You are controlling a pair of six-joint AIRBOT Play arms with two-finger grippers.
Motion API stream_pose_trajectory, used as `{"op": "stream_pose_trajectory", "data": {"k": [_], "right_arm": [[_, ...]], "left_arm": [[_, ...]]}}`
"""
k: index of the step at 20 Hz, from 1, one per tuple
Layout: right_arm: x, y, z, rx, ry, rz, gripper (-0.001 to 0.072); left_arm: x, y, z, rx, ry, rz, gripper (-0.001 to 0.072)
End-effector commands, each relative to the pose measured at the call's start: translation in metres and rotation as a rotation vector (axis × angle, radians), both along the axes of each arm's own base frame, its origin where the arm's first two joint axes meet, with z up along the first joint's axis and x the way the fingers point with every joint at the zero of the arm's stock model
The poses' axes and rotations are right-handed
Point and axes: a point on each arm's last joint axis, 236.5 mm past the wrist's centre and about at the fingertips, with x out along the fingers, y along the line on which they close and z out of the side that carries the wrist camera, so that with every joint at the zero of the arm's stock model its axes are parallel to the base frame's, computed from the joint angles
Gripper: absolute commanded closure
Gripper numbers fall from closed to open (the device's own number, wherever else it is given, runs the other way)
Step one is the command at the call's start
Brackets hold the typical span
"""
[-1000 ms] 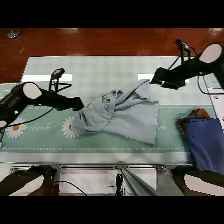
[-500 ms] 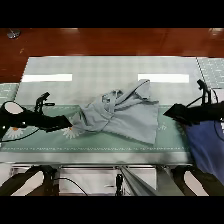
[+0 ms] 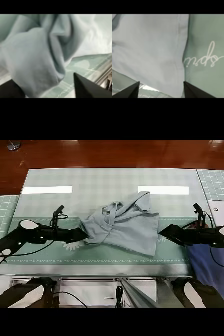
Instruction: Fold the shirts.
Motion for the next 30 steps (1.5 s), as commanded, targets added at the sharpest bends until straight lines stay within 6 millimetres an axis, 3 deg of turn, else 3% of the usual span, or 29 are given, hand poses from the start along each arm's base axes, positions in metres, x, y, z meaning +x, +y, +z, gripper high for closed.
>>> {"op": "stream_pose_trajectory", "data": {"k": [1,4,6,9,12,16,22,23,24,25,26,28,30], "right_arm": [[-0.015,-0.014,-0.014,-0.072,0.067,0.005,0.0085],[-0.046,-0.041,-0.031,-0.201,0.208,0.009,0.0085],[-0.054,-0.044,-0.033,-0.211,0.25,0.011,0.0085],[-0.063,-0.026,-0.047,-0.151,0.309,0.029,0.0085],[-0.067,0.008,-0.062,-0.103,0.356,0.128,0.0085],[-0.048,0.051,-0.073,-0.025,0.332,0.145,0.0085],[-0.016,0.091,-0.077,0.04,0.326,0.165,0.0095],[-0.013,0.097,-0.077,0.047,0.327,0.17,0.0176],[-0.011,0.102,-0.077,0.048,0.323,0.185,0.0331],[-0.006,0.108,-0.073,0.045,0.291,0.231,0.0593],[0.0,0.116,-0.062,0.062,0.246,0.282,0.0695],[0.03,0.131,-0.011,0.112,0.109,0.35,0.0695],[0.08,0.123,0.071,0.068,-0.107,0.354,0.0696]], "left_arm": [[0.001,-0.019,0.005,-0.028,-0.019,-0.047,0.0672],[0.005,-0.024,0.02,-0.057,-0.036,-0.082,0.0678],[0.009,-0.026,0.027,-0.065,-0.05,-0.092,0.0678],[0.012,-0.026,0.029,-0.066,-0.056,-0.09,0.0678],[0.011,-0.026,0.029,-0.068,-0.052,-0.091,0.0678],[0.012,-0.028,0.032,-0.084,-0.043,-0.073,0.0678],[0.013,-0.029,0.033,-0.089,-0.044,-0.068,0.0677],[0.013,-0.029,0.033,-0.089,-0.043,-0.069,0.0678],[0.013,-0.029,0.033,-0.089,-0.043,-0.069,0.0677],[0.013,-0.029,0.033,-0.09,-0.044,-0.068,0.0677],[0.015,-0.029,0.036,-0.093,-0.052,-0.069,0.0678],[0.031,-0.03,0.065,-0.119,-0.129,-0.087,0.0678],[0.067,-0.03,0.133,-0.169,-0.294,-0.068,0.0678]]}}
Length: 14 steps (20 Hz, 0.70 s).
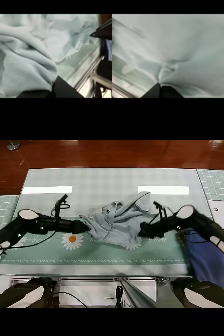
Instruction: Fold the shirts.
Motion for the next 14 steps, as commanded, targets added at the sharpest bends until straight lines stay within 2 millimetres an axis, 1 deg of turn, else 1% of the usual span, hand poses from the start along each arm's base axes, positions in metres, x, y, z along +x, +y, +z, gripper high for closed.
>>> {"op": "stream_pose_trajectory", "data": {"k": [1,2,3,4,5,6,7,8,9,10,11,12,13,14], "right_arm": [[0.067,-0.008,0.131,-0.008,-0.331,0.017,0.0696],[0.09,-0.021,0.185,-0.036,-0.46,-0.019,0.0696],[0.105,-0.032,0.247,-0.055,-0.604,-0.054,0.0696],[0.11,-0.041,0.304,-0.068,-0.733,-0.082,0.0696],[0.104,-0.049,0.355,-0.087,-0.849,-0.095,0.0696],[0.089,-0.056,0.404,-0.108,-0.959,-0.101,0.0696],[0.065,-0.058,0.445,-0.107,-1.052,-0.093,0.0696],[0.042,-0.06,0.477,-0.097,-1.136,-0.097,0.0696],[0.015,-0.063,0.503,-0.084,-1.218,-0.109,0.0696],[-0.009,-0.068,0.519,-0.088,-1.279,-0.115,0.0696],[-0.036,-0.073,0.531,-0.101,-1.33,-0.119,0.0696],[-0.058,-0.078,0.54,-0.111,-1.368,-0.128,0.0696],[-0.082,-0.084,0.549,-0.118,-1.411,-0.139,0.0695],[-0.102,-0.088,0.556,-0.123,-1.45,-0.148,0.0696]], "left_arm": [[0.047,-0.001,0.104,-0.103,-0.223,0.049,0.0679],[0.068,-0.003,0.158,-0.161,-0.334,0.088,0.0678],[0.082,-0.003,0.211,-0.205,-0.441,0.118,0.0679],[0.091,-0.002,0.266,-0.237,-0.554,0.147,0.0679],[0.093,0.0,0.316,-0.259,-0.657,0.162,0.0679],[0.085,0.002,0.367,-0.277,-0.773,0.16,0.0679],[0.072,0.005,0.411,-0.292,-0.87,0.15,0.068],[0.054,0.008,0.451,-0.292,-0.963,0.14,0.068],[0.035,0.014,0.484,-0.265,-1.045,0.146,0.068],[0.02,0.021,0.508,-0.217,-1.121,0.169,0.068],[0.005,0.03,0.528,-0.159,-1.191,0.204,0.068],[-0.011,0.042,0.545,-0.088,-1.259,0.254,0.068],[-0.026,0.054,0.557,-0.031,-1.301,0.311,0.068],[-0.043,0.066,0.565,0.015,-1.333,0.363,0.068]]}}
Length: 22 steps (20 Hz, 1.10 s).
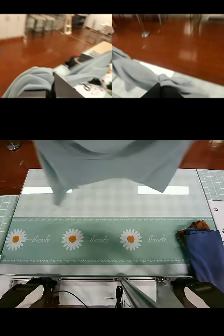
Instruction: Fold the shirts.
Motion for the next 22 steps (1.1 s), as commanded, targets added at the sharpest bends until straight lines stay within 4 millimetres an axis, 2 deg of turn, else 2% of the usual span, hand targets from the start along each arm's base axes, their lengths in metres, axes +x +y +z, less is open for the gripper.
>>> {"op": "stream_pose_trajectory", "data": {"k": [1,3,4,7,10,11,13,15,17,18,20,22], "right_arm": [[-0.085,-0.02,0.038,-0.012,-0.173,-0.047,0.0696],[-0.112,-0.022,0.037,-0.023,-0.19,-0.043,0.0695],[-0.118,-0.023,0.032,-0.034,-0.178,-0.04,0.0695],[-0.122,-0.021,0.01,-0.073,-0.095,-0.023,0.0696],[-0.11,-0.016,-0.008,-0.085,-0.027,-0.003,0.0695],[-0.102,-0.015,-0.017,-0.092,0.002,0.002,0.0695],[-0.084,-0.013,-0.037,-0.101,0.072,0.006,0.0695],[-0.065,-0.011,-0.061,-0.112,0.142,0.009,0.0695],[-0.045,-0.009,-0.091,-0.119,0.231,0.011,0.0695],[-0.032,-0.009,-0.112,-0.125,0.287,0.008,0.0695],[-0.005,-0.012,-0.158,-0.13,0.395,-0.018,0.0695],[0.028,-0.016,-0.21,-0.141,0.509,-0.057,0.0695]], "left_arm": [[-0.059,0.043,0.049,0.047,-0.148,0.258,0.068],[-0.09,0.05,0.045,0.076,-0.145,0.299,0.0679],[-0.106,0.048,0.041,0.096,-0.14,0.295,0.068],[-0.144,0.043,0.024,0.132,-0.094,0.269,0.0679],[-0.155,0.042,0.021,0.14,-0.092,0.265,0.068],[-0.154,0.042,0.02,0.141,-0.084,0.263,0.0679],[-0.143,0.041,0.003,0.162,-0.025,0.255,0.068],[-0.116,0.041,-0.031,0.177,0.105,0.24,0.0679],[-0.08,0.041,-0.082,0.194,0.265,0.225,0.068],[-0.061,0.042,-0.114,0.202,0.36,0.216,0.068],[-0.021,0.042,-0.19,0.204,0.568,0.203,0.068],[0.02,0.04,-0.265,0.165,0.725,0.216,0.0679]]}}
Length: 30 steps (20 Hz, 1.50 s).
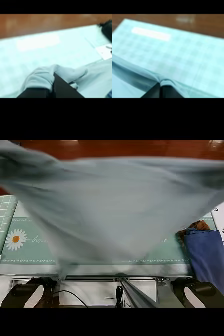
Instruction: Fold the shirts.
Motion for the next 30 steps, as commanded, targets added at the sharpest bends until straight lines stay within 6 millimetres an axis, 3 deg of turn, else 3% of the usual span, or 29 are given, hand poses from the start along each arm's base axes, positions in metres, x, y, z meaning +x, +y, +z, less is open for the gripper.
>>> {"op": "stream_pose_trajectory", "data": {"k": [1,4,8,10,13,14,15,16,17,19,22,24,26,28,30], "right_arm": [[0.055,-0.01,-0.087,-0.043,0.18,-0.075,0.0695],[0.122,-0.015,-0.139,-0.061,0.271,-0.139,0.0695],[0.204,-0.009,-0.201,-0.013,0.368,-0.213,0.0695],[0.232,-0.002,-0.228,0.018,0.419,-0.229,0.0694],[0.255,0.018,-0.258,0.088,0.497,-0.204,0.0694],[0.258,0.022,-0.263,0.114,0.52,-0.203,0.0666],[0.26,0.024,-0.265,0.151,0.546,-0.202,0.038],[0.259,0.023,-0.264,0.18,0.564,-0.194,0.006],[0.254,0.016,-0.261,0.191,0.588,-0.185,0.0081],[0.229,-0.018,-0.258,0.133,0.664,-0.161,0.0085],[0.175,-0.089,-0.251,0.027,0.783,-0.169,0.0086],[0.145,-0.134,-0.246,-0.047,0.782,-0.227,0.0086],[0.121,-0.175,-0.259,-0.029,0.766,-0.378,0.0086],[0.097,-0.18,-0.285,0.12,0.769,-0.466,0.0086],[0.075,-0.161,-0.313,0.262,0.769,-0.471,0.0086]], "left_arm": [[0.06,-0.006,-0.128,-0.068,0.256,0.06,0.0679],[0.108,-0.032,-0.197,-0.109,0.325,0.082,0.0679],[0.167,-0.052,-0.252,-0.085,0.364,0.11,0.0679],[0.184,-0.057,-0.28,-0.071,0.431,0.107,0.0679],[0.191,-0.065,-0.305,-0.049,0.511,0.075,0.0678],[0.191,-0.065,-0.307,-0.046,0.528,0.066,0.0664],[0.19,-0.063,-0.306,-0.043,0.536,0.06,0.0524],[0.187,-0.059,-0.304,-0.036,0.558,0.046,0.0116],[0.18,-0.048,-0.303,-0.003,0.591,0.027,0.0003],[0.161,-0.009,-0.304,0.084,0.689,0.013,0.0003],[0.127,0.069,-0.314,0.12,0.845,0.095,0.0004],[0.092,0.099,-0.329,0.064,0.948,0.161,0.0004],[0.044,0.112,-0.358,0.03,1.048,0.181,0.0005],[0.003,0.114,-0.388,-0.016,1.123,0.207,0.0005],[-0.026,0.102,-0.406,-0.09,1.174,0.179,0.0005]]}}
